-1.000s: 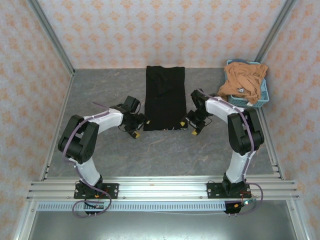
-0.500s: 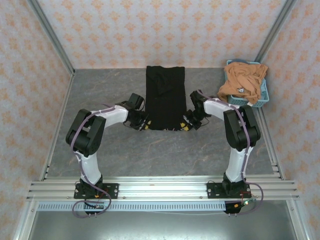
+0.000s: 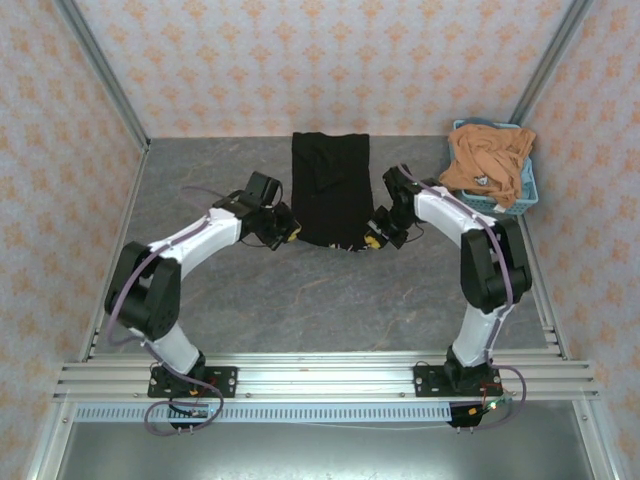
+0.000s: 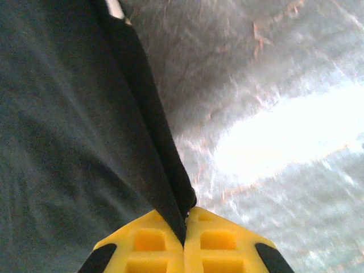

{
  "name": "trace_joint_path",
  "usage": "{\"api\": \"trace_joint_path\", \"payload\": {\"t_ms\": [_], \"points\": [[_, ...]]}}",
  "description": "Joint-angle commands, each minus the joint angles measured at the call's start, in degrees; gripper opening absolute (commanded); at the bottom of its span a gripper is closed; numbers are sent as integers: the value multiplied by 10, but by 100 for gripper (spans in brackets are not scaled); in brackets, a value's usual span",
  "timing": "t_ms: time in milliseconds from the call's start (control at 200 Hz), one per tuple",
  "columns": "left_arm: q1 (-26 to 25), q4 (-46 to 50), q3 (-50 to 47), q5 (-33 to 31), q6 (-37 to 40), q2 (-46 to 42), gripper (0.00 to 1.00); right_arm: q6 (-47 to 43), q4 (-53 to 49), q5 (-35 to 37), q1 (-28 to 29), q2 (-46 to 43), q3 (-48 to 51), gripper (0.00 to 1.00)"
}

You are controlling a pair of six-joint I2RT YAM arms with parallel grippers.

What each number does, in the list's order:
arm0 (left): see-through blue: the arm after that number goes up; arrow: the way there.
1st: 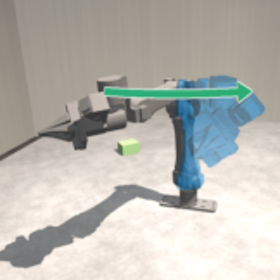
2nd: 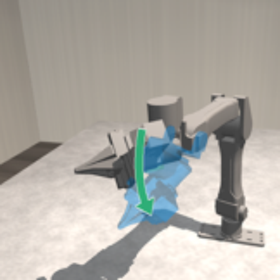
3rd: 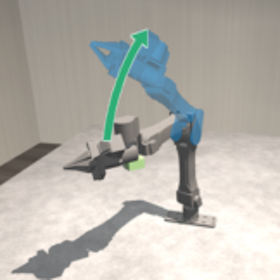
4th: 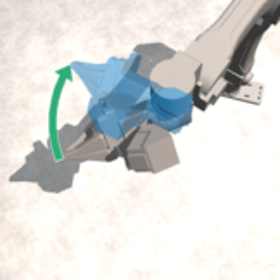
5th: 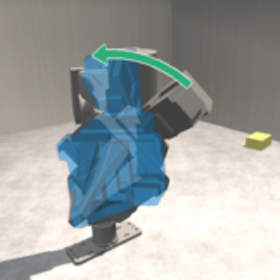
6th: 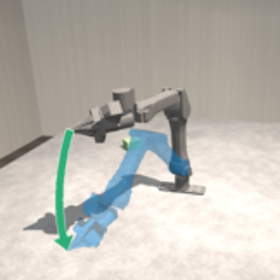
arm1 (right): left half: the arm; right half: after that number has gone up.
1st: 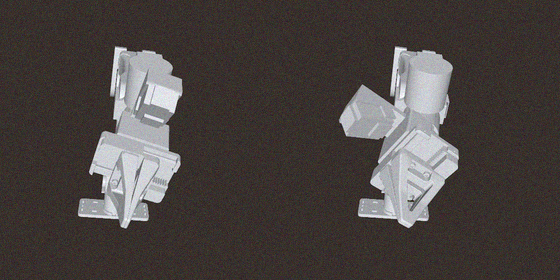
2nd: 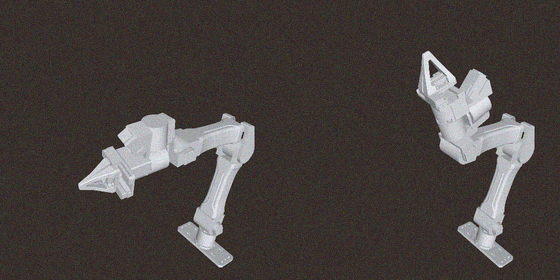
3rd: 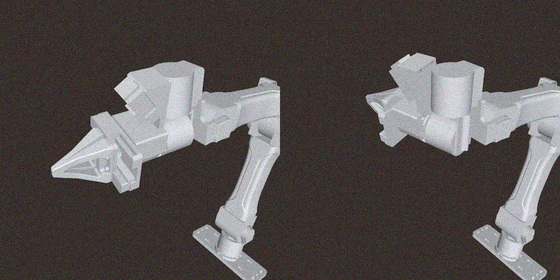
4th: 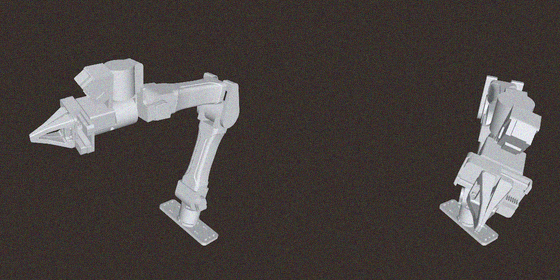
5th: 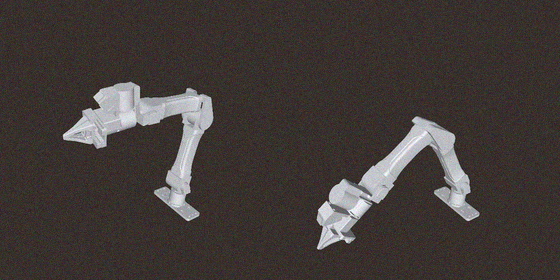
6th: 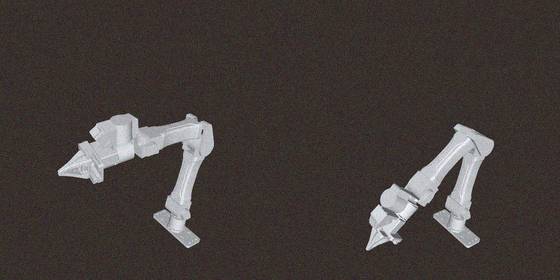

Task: Fold and stack the t-shirts

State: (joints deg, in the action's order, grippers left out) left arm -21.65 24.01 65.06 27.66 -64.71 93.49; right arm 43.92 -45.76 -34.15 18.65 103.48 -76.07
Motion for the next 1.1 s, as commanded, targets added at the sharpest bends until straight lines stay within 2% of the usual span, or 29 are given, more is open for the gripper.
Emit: {"api": "trace_joint_path", "payload": {"t_ms": [0, 165, 305, 460, 631, 776, 891, 961, 1096], "points": [[-4, 79, -36, 26, 71, -48, 0, -54, -86, -11, 9, -57, 20, 0], [-24, 123, -70, 51, 110, -111, 0, -92, -139, -58, 35, -111, 58, 0], [-67, 154, -92, 84, 129, -168, 0, -106, -198, -80, 75, -166, 76, 0], [-100, 172, -122, 113, 122, -251, 0, -79, -234, -116, 101, -243, 106, 0], [-96, 191, -114, 88, 89, -318, 0, -32, -254, -120, 98, -298, 86, 0], [-65, 190, -81, 56, 68, -313, 0, -27, -276, -104, 72, -278, 30, 0], [-16, 152, -67, 64, 33, -292, 0, -25, -282, -108, 39, -238, -21, 0], [2, 120, -50, 71, 16, -266, 0, -17, -271, -115, 25, -208, -53, 0], [13, 118, 22, 67, 13, -183, 0, 11, -250, -115, 5, -142, -114, 0]]}}
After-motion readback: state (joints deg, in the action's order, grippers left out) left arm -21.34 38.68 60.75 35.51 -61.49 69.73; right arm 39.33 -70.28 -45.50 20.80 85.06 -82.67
